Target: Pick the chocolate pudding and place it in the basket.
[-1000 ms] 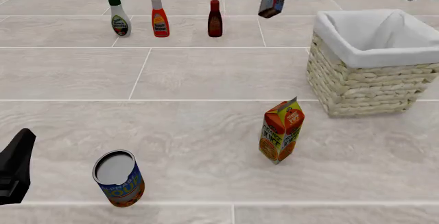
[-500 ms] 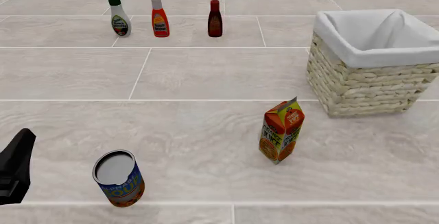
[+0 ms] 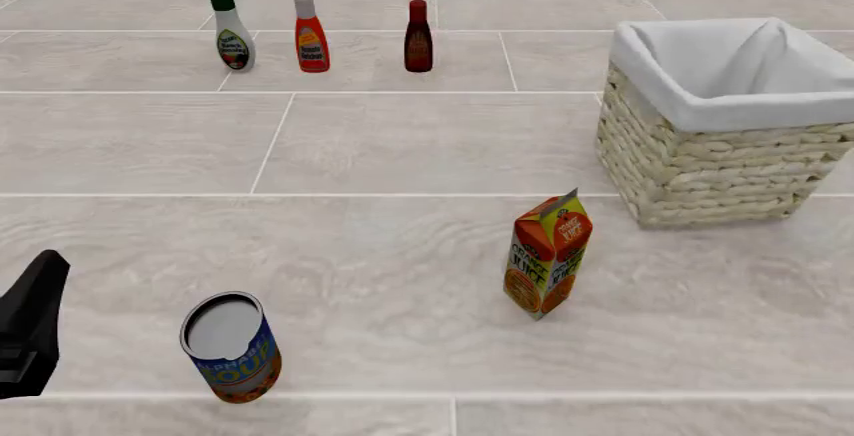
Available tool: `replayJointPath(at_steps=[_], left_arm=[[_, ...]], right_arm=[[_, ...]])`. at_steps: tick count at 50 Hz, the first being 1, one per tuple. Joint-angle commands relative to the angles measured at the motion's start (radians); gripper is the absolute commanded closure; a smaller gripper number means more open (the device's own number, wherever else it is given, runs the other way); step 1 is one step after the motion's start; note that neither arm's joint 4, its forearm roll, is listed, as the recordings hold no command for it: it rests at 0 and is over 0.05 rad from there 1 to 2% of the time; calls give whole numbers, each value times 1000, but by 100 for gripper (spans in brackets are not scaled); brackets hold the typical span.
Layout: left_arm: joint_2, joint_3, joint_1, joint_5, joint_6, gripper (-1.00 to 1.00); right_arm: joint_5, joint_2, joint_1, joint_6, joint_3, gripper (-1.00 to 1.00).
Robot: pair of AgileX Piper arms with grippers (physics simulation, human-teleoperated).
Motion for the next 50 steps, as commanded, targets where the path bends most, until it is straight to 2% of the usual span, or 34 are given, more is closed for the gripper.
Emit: replayJointPath(at_steps=[1, 17, 19, 21, 33, 38, 50], left_arm=[[0, 0, 0, 0, 0, -100], [0, 0, 0, 0, 0, -100], [0, 0, 0, 0, 0, -100], [0, 0, 0, 0, 0, -100], [0, 0, 0, 0, 0, -100], [0, 0, 0, 0, 0, -100], [0, 0, 0, 0, 0, -100]], right_arm=[[-71, -80, -82, -52, 79, 100], [-131, -80, -134, -91, 134, 100], [-127, -63, -135, -89, 130, 100], [-105, -29, -132, -63, 110, 100], [-128, 22, -150, -65, 101, 100], [-129, 49, -163, -38, 96, 100], [-155, 95, -168, -19, 84, 100]])
